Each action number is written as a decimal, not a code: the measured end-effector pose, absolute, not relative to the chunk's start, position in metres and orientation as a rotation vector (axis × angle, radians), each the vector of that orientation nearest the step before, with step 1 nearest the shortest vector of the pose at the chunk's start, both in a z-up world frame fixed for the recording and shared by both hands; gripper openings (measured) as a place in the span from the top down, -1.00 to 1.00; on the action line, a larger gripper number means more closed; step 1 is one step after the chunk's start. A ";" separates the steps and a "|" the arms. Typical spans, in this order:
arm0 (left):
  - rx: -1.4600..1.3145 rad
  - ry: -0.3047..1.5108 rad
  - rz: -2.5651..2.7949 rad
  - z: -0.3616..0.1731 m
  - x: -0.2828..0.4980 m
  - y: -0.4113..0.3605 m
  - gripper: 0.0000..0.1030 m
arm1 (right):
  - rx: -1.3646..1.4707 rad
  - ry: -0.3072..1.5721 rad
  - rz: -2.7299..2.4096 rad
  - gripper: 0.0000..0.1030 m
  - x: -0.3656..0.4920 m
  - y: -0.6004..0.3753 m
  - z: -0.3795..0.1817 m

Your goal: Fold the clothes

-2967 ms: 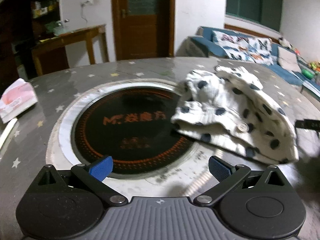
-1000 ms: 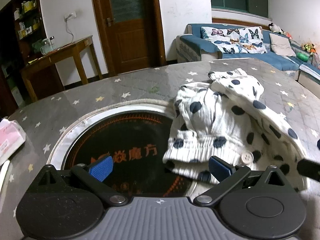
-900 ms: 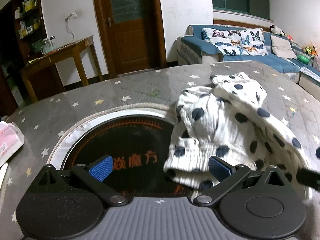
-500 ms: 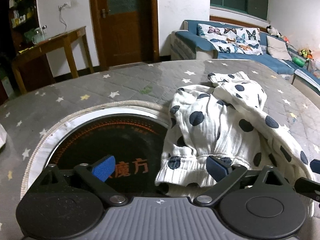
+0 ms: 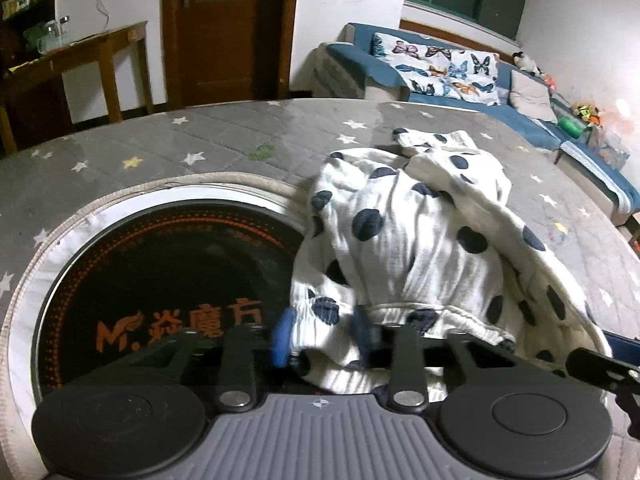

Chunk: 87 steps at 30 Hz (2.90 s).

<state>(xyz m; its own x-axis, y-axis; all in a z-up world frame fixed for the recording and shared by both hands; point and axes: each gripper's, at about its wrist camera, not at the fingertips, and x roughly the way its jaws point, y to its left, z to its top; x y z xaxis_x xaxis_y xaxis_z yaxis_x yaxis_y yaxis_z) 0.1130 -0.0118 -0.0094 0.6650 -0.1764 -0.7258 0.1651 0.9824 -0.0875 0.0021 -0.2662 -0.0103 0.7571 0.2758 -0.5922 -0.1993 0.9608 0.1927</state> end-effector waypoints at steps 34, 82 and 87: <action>-0.027 0.806 -0.313 0.010 -0.074 0.014 0.80 | 0.193 0.741 0.427 0.68 -0.129 -0.311 0.016; -0.070 0.834 -0.317 -0.004 -0.084 0.023 0.74 | -0.101 0.671 0.051 0.95 0.089 -0.318 0.042; -0.069 0.835 -0.309 -0.003 -0.083 0.022 0.71 | -0.042 0.676 0.171 0.58 0.083 -0.312 0.047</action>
<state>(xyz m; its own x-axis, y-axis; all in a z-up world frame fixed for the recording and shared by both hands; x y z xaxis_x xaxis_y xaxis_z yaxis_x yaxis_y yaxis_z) -0.0834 0.0223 -0.0035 0.6290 -0.2967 -0.7186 0.2425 0.9531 -0.1813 0.0835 -0.3115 0.0465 0.7668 0.1435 -0.6256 -0.1708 0.9852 0.0167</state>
